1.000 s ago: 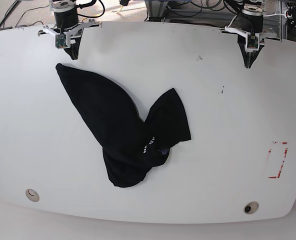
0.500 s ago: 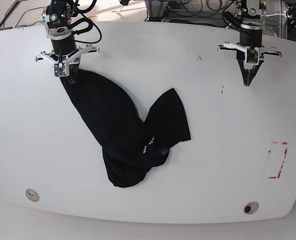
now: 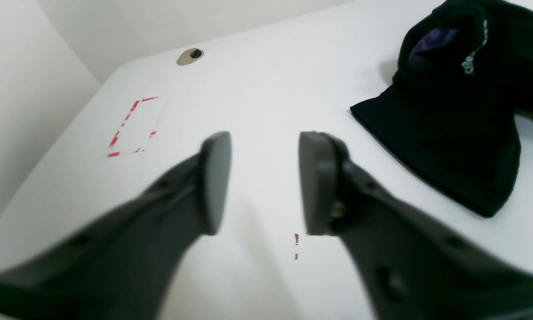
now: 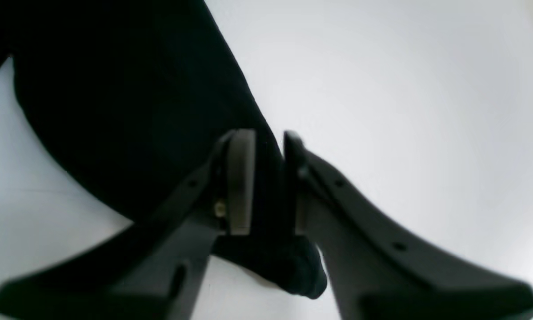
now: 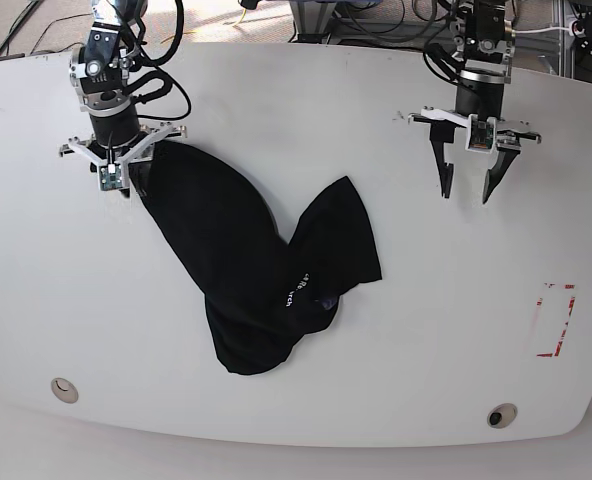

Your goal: Layout the t-shirt on the table in an organized manner, then fold the t-shirt properly

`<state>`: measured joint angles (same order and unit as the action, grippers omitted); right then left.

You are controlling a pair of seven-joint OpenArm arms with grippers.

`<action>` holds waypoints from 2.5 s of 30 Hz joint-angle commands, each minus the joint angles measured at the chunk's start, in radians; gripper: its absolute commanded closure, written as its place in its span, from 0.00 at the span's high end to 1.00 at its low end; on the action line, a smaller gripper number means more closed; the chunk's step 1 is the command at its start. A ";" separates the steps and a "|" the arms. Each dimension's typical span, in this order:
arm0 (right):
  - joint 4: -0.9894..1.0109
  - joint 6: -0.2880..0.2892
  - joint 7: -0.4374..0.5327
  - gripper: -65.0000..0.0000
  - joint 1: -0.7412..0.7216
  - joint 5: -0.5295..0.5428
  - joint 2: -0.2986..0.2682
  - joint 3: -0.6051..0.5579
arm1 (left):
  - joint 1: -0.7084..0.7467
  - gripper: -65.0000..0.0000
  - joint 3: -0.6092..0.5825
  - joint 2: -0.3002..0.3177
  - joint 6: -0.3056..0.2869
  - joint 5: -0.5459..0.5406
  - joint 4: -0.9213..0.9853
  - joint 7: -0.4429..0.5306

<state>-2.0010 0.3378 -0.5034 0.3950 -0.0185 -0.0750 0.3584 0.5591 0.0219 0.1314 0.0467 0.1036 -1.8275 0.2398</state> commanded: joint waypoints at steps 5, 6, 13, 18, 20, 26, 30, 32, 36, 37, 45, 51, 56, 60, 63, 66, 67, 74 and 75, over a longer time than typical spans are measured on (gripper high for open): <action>-0.013 -0.010 -0.002 0.48 -0.015 0.002 -0.022 0.006 | -0.026 0.64 -0.037 0.003 0.008 0.000 -0.013 0.030; -0.013 -0.010 -0.002 0.48 -0.015 0.002 -0.024 0.006 | -0.032 0.63 -0.041 0.003 0.008 0.000 -0.013 0.030; 0.015 -0.010 -0.005 0.44 -0.014 0.007 -0.026 0.011 | -0.055 0.62 -0.055 0.001 0.008 0.000 -0.013 -0.004; 0.050 -0.010 -0.005 0.44 -0.015 0.010 -0.004 0.077 | -0.092 0.62 -0.060 -0.011 0.008 0.000 -0.013 -0.053; 0.061 -0.007 -0.005 0.44 -0.015 0.010 0.011 0.093 | -0.096 0.62 -0.060 -0.011 0.008 0.000 -0.013 -0.063; 0.087 0.040 -0.005 0.44 -0.017 0.010 0.051 0.147 | -0.103 0.62 -0.056 -0.011 0.008 0.000 -0.013 -0.064; 0.127 0.043 -0.005 0.44 -0.018 0.028 0.054 0.170 | -0.103 0.62 -0.058 -0.011 0.006 0.000 -0.011 -0.064; 0.148 0.043 -0.007 0.44 -0.015 0.085 0.053 0.181 | -0.103 0.62 -0.058 -0.011 0.006 0.000 -0.011 -0.064; 0.184 0.043 -0.053 0.44 -0.015 0.180 0.039 0.213 | -0.103 0.62 -0.058 -0.009 0.006 0.000 -0.011 -0.064; 0.193 0.043 -0.068 0.44 -0.015 0.208 0.030 0.225 | -0.103 0.62 -0.058 -0.009 0.006 0.000 -0.011 -0.064; 0.265 0.043 -0.077 0.44 -0.014 0.308 -0.016 0.241 | -0.101 0.62 -0.058 -0.009 0.006 0.000 -0.011 -0.064; 0.286 0.043 -0.077 0.44 -0.011 0.338 -0.018 0.241 | -0.100 0.62 -0.058 -0.006 0.005 0.002 -0.011 -0.064; 0.300 0.062 -0.077 0.44 -0.011 0.337 -0.009 0.238 | -0.100 0.62 -0.058 -0.006 0.005 0.002 -0.011 -0.064; 0.311 0.071 -0.079 0.44 -0.012 0.331 0.013 0.238 | -0.101 0.62 -0.058 -0.006 0.005 0.002 -0.010 -0.064; 0.311 0.071 -0.079 0.43 -0.012 0.329 0.020 0.238 | -0.101 0.62 -0.058 -0.006 0.005 0.002 -0.010 -0.064; 0.311 0.071 -0.079 0.38 -0.012 0.329 0.022 0.238 | -0.101 0.62 -0.058 -0.006 0.005 0.002 -0.010 -0.066; 0.311 0.071 -0.079 0.35 -0.012 0.329 0.022 0.238 | -0.101 0.62 -0.058 -0.006 0.005 0.002 -0.010 -0.066; 0.311 0.071 -0.080 0.00 -0.014 0.329 0.020 0.236 | -0.138 0.62 -0.070 -0.009 0.005 0.002 -0.010 -0.106; 0.311 0.071 -0.080 0.02 -0.014 0.329 0.020 0.236 | -0.144 0.62 -0.073 -0.009 0.005 0.002 -0.010 -0.112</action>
<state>-1.6794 0.4046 -0.5854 0.3809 0.3080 -0.0448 0.5938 0.4389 -0.0444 0.1211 0.0460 0.1043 -1.8198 0.1040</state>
